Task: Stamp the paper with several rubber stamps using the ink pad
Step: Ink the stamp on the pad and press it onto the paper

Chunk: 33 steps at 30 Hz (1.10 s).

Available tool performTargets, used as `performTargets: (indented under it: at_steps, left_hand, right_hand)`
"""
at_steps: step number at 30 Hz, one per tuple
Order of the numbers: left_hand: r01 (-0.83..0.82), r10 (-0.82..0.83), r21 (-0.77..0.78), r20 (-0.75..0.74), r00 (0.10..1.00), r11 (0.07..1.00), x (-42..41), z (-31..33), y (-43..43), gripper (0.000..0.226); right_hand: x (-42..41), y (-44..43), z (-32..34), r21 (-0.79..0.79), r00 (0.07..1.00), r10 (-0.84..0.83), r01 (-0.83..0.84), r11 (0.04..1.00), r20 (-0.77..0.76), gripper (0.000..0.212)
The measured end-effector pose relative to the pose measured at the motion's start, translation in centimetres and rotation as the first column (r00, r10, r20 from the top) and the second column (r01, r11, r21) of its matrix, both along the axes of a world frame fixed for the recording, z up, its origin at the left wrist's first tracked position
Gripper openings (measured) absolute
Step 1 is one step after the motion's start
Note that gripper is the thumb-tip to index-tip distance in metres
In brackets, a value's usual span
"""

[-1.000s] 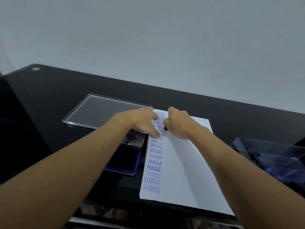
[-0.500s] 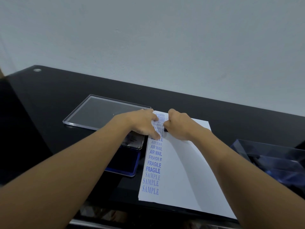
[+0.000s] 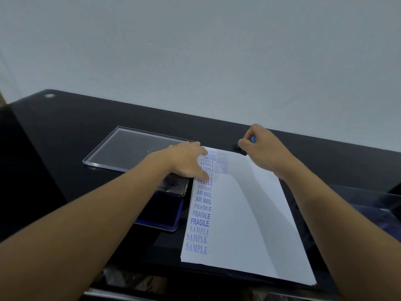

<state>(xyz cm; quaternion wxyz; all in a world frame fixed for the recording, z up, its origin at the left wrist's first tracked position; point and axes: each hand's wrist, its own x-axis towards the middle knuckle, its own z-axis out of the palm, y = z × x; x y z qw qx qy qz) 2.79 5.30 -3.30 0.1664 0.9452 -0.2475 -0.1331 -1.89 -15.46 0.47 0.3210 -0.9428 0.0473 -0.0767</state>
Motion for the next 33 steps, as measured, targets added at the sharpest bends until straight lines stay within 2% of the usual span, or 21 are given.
performTargets:
  at_steps: [4,7,33]
  left_hand:
    - [-0.062,0.070,-0.133,0.056,0.996,0.989,0.0,0.0,0.6,0.058]
    - [-0.112,0.123,-0.144,0.068,0.990,0.983,-0.1,0.5,1.0,0.049]
    - [-0.182,0.202,-0.160,0.116,0.973,0.970,-3.2,2.8,3.1,0.043]
  right_hand:
    - [-0.2,-0.2,0.1,0.031,1.000,-0.005,0.005,1.000,0.018,0.008]
    - [-0.4,-0.2,0.2,0.032,1.000,-0.003,0.002,0.999,0.012,0.008]
    - [-3.4,0.8,2.6,-0.035,1.000,0.030,-0.030,0.999,-0.003,0.009]
